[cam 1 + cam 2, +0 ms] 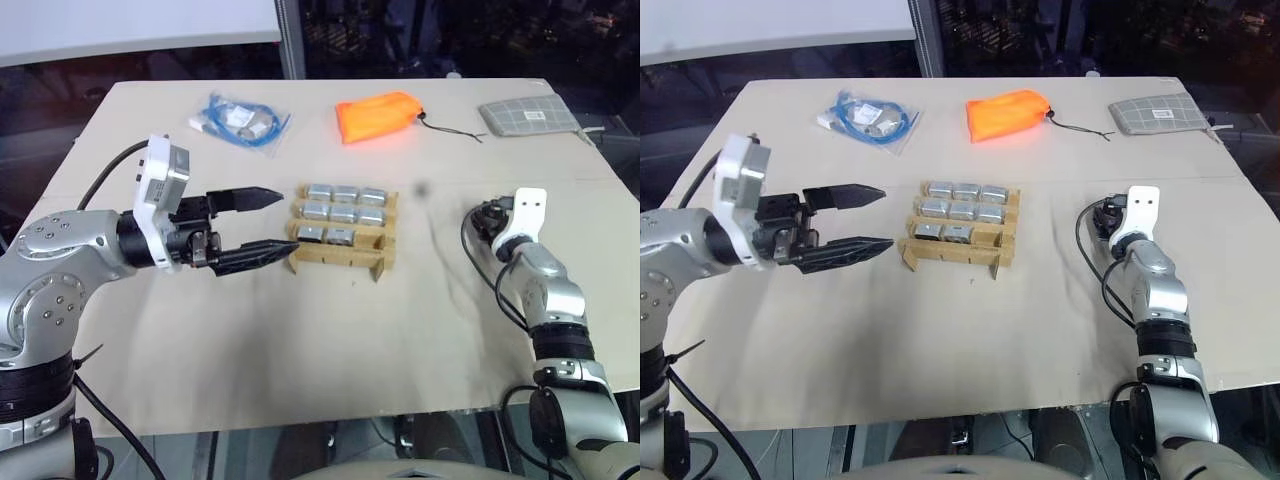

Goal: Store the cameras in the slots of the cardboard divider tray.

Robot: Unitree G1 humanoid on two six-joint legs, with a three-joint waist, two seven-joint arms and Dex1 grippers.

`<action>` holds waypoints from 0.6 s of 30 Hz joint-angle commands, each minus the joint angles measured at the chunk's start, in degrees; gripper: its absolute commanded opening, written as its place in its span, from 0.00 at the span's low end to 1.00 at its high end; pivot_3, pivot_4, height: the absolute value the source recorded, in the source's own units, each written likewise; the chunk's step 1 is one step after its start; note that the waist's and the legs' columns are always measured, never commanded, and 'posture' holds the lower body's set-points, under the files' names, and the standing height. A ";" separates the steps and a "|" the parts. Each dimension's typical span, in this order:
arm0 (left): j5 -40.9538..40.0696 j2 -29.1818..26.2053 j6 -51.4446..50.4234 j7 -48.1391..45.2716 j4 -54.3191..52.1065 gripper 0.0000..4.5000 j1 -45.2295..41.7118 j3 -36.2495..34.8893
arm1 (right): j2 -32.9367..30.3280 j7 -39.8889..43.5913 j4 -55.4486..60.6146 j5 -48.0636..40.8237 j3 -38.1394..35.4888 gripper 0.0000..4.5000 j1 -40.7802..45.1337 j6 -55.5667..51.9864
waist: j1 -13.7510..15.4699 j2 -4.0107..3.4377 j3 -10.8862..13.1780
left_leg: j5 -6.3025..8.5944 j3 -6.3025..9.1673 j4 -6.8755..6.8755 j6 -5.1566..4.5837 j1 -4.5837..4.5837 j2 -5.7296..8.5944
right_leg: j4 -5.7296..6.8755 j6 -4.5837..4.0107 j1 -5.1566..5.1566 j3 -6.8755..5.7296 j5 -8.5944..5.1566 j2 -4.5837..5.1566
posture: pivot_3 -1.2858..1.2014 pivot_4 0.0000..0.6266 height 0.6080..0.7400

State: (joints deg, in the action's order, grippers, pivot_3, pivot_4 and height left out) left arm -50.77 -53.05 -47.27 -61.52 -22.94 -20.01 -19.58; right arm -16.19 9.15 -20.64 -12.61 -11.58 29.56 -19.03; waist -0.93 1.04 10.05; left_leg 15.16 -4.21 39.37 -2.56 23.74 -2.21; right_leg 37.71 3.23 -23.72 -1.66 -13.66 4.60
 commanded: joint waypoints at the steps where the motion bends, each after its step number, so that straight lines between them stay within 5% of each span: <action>1: -0.54 -0.70 1.30 -0.55 0.04 1.00 -1.23 0.27 | -1.42 1.63 2.89 1.77 1.08 0.48 -0.48 3.34 | -0.02 0.00 0.00 | 0.00 -0.01 0.00 0.00 0.00 0.00 | 0.00 0.00 0.00 0.00 0.00 0.00 | 0.52 0.24 1.00; 13: -6.88 12.32 -8.23 16.98 6.18 1.00 -7.88 4.76 | -4.78 22.77 25.26 -3.00 10.04 0.48 -2.07 6.37 | 0.08 -0.04 0.03 | 0.00 0.03 -0.01 -0.01 0.01 -0.02 | 0.02 0.01 -0.01 0.01 0.00 -0.02 | 0.52 0.24 1.00; 18: -14.35 17.77 -13.75 24.02 9.55 1.00 -9.45 2.90 | -8.78 29.87 30.64 4.78 18.50 0.48 -3.06 18.19 | 0.35 -0.03 0.02 | 0.01 0.02 -0.01 -0.01 0.02 0.00 | -0.04 0.01 -0.01 0.01 0.00 0.01 | 0.52 0.24 1.00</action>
State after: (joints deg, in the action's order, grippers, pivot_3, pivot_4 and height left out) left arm -61.59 -35.95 -59.58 -39.68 -13.48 -28.04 -14.61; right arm -24.07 37.39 7.13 -10.29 5.57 26.51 -5.64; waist -0.58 1.01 10.08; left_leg 15.17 -4.15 39.37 -2.58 23.77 -2.21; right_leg 37.68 3.24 -23.72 -1.69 -13.66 4.65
